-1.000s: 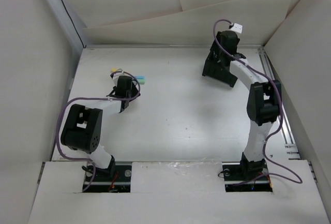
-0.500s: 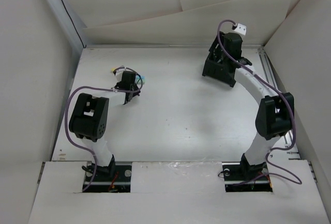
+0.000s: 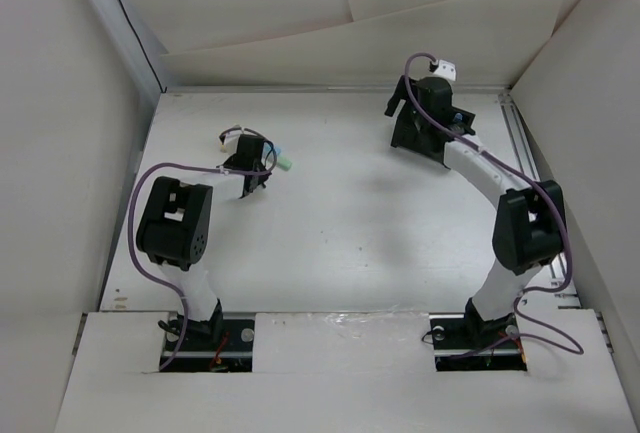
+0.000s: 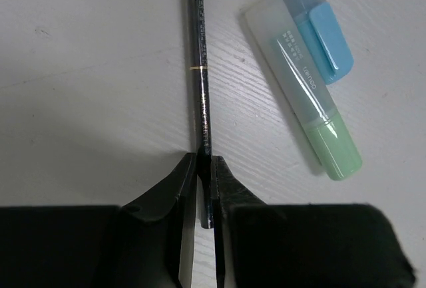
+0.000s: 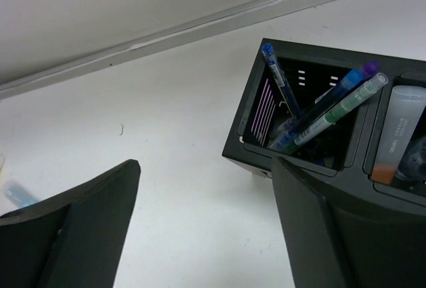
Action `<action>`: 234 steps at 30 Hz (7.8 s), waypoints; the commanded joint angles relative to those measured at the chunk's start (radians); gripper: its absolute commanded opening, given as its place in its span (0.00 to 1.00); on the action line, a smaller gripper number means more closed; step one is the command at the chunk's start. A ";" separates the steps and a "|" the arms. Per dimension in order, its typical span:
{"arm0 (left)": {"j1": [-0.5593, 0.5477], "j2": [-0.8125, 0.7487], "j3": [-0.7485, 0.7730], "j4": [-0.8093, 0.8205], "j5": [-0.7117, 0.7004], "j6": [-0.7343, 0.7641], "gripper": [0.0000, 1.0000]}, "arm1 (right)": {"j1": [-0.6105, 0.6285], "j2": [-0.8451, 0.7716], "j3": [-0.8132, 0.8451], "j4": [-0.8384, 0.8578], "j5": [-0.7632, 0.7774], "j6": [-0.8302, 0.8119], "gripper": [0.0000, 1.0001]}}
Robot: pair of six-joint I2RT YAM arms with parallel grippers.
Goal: Sort the stationery into containers
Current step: Pick up the pen from the center of the board, then place the pen in the storage box, then pick up the pen from the center of the board, then place the pen in the storage box.
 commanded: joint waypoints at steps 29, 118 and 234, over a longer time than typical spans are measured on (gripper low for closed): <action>-0.054 -0.562 -0.481 0.489 0.686 0.139 0.00 | 0.329 -0.003 -0.068 0.102 -0.650 0.050 0.73; -0.014 -0.226 -0.125 0.123 0.093 -0.079 0.42 | -0.085 -0.208 -0.082 -0.016 -0.078 0.021 0.00; -0.203 -0.523 -0.501 0.589 0.650 0.131 0.22 | 0.335 0.070 -0.210 0.234 -0.719 0.262 0.20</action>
